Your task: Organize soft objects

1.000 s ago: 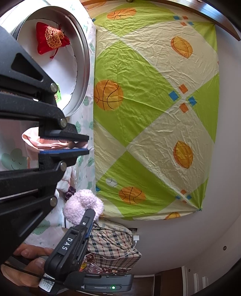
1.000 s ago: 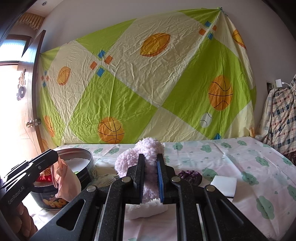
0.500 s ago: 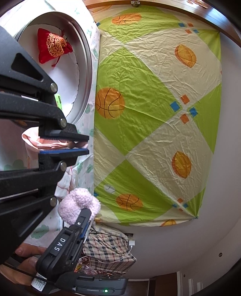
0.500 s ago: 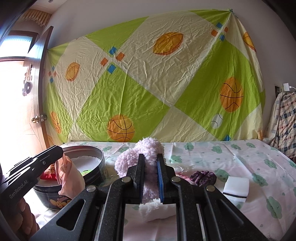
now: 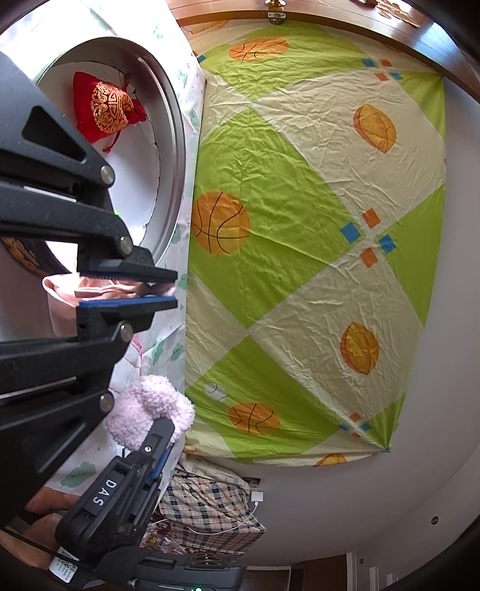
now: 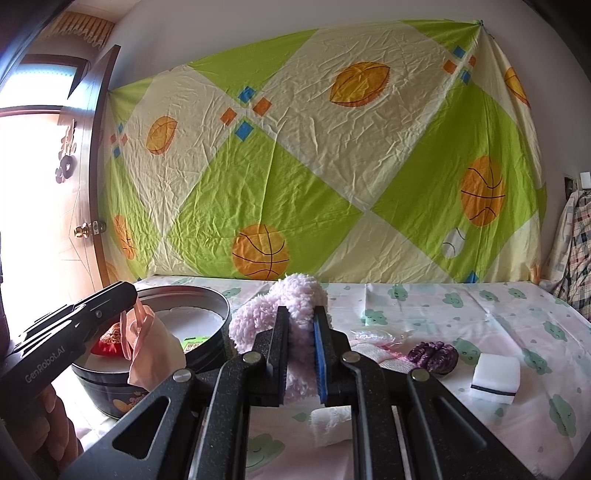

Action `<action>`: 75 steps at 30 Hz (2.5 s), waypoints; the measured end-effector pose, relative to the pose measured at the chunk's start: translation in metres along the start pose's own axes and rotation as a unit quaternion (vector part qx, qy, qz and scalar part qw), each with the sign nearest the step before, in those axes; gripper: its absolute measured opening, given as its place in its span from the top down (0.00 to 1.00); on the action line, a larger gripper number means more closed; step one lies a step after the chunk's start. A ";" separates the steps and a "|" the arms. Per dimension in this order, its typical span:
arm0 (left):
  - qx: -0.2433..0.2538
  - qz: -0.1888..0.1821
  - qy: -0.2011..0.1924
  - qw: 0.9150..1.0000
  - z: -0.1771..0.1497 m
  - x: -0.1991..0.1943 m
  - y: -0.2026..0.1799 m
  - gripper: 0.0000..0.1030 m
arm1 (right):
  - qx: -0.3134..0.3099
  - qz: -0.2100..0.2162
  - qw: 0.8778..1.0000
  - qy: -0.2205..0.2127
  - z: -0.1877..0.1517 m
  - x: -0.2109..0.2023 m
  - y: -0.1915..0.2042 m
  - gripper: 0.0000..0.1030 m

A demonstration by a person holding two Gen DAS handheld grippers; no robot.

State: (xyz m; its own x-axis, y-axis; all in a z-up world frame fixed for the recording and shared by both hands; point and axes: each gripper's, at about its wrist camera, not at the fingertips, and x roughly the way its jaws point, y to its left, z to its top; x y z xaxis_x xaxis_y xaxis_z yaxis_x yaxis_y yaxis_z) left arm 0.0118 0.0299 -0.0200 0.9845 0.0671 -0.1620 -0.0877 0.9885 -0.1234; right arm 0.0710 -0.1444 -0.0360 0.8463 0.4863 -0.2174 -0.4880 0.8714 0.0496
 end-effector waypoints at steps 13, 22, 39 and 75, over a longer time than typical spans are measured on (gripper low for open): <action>-0.015 0.012 -0.001 1.000 0.001 -0.002 0.020 0.95 | -0.011 0.016 1.000 0.007 -0.001 0.010 0.021 0.87; -0.022 0.020 -0.009 1.000 0.006 -0.007 0.032 0.95 | -0.017 0.025 0.999 0.010 -0.003 0.014 0.031 0.87; -0.028 0.042 0.008 0.999 0.002 -0.001 0.055 0.95 | -0.028 0.044 0.999 0.016 -0.002 0.023 0.046 0.87; -0.027 0.072 0.116 0.990 0.034 0.050 0.128 0.95 | -0.044 0.134 0.983 0.117 0.039 0.121 0.117 0.87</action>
State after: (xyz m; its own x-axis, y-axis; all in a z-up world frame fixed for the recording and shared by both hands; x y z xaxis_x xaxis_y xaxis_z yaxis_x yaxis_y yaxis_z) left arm 0.0551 0.1647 -0.0104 0.9005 0.1674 -0.4013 -0.2388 0.9617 -0.1347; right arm 0.1246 0.0186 -0.0186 0.6174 0.6603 -0.4276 -0.7117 0.7004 0.0540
